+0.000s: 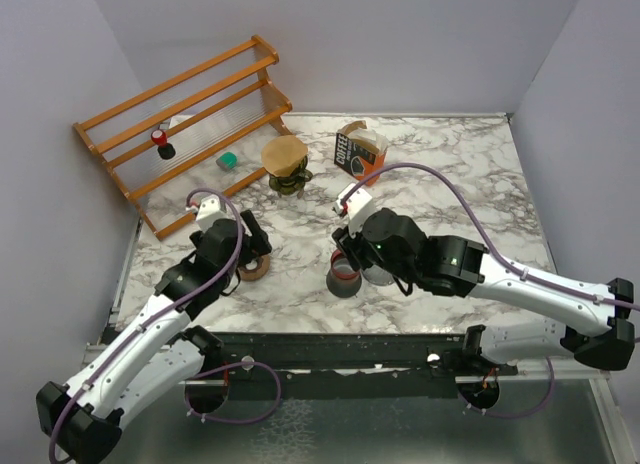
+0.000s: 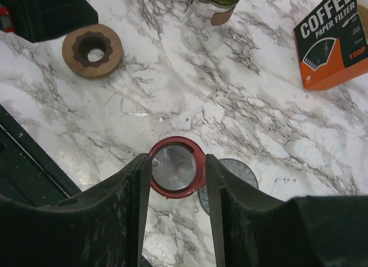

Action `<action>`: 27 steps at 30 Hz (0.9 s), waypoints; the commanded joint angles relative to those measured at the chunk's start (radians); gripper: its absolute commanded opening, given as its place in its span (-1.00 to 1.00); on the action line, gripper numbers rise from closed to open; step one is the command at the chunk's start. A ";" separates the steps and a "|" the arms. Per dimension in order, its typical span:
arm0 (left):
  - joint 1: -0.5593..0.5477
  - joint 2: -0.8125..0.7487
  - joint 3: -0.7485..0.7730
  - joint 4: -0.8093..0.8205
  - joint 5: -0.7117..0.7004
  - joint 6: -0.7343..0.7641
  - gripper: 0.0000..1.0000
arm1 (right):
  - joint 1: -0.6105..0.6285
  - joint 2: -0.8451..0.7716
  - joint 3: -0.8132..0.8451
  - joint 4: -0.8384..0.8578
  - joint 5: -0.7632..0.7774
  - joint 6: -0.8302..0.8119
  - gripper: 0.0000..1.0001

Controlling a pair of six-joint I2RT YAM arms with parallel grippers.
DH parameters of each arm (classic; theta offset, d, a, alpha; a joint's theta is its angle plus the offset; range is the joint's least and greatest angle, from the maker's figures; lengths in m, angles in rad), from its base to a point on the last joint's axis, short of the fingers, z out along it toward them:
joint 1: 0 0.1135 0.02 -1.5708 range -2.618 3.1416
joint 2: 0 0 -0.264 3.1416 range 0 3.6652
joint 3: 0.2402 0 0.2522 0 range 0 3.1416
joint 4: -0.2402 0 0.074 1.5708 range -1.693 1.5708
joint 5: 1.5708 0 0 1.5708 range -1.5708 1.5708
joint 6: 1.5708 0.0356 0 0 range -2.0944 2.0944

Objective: Place the coffee filter in the dripper
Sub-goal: Pick up the dripper holder from the center of the board.

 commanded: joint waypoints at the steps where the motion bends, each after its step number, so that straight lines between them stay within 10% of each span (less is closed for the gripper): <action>1: 0.006 0.051 -0.041 -0.138 -0.121 -0.255 0.97 | 0.007 -0.031 -0.020 0.046 -0.008 -0.034 -0.05; 9: 0.014 0.213 -0.039 -0.245 -0.189 -0.430 0.97 | 0.007 -0.074 -0.073 0.051 -0.037 -0.034 -0.05; 27: 0.161 0.349 -0.107 -0.032 -0.031 -0.263 0.82 | 0.006 -0.117 -0.152 0.081 -0.042 -0.026 -0.05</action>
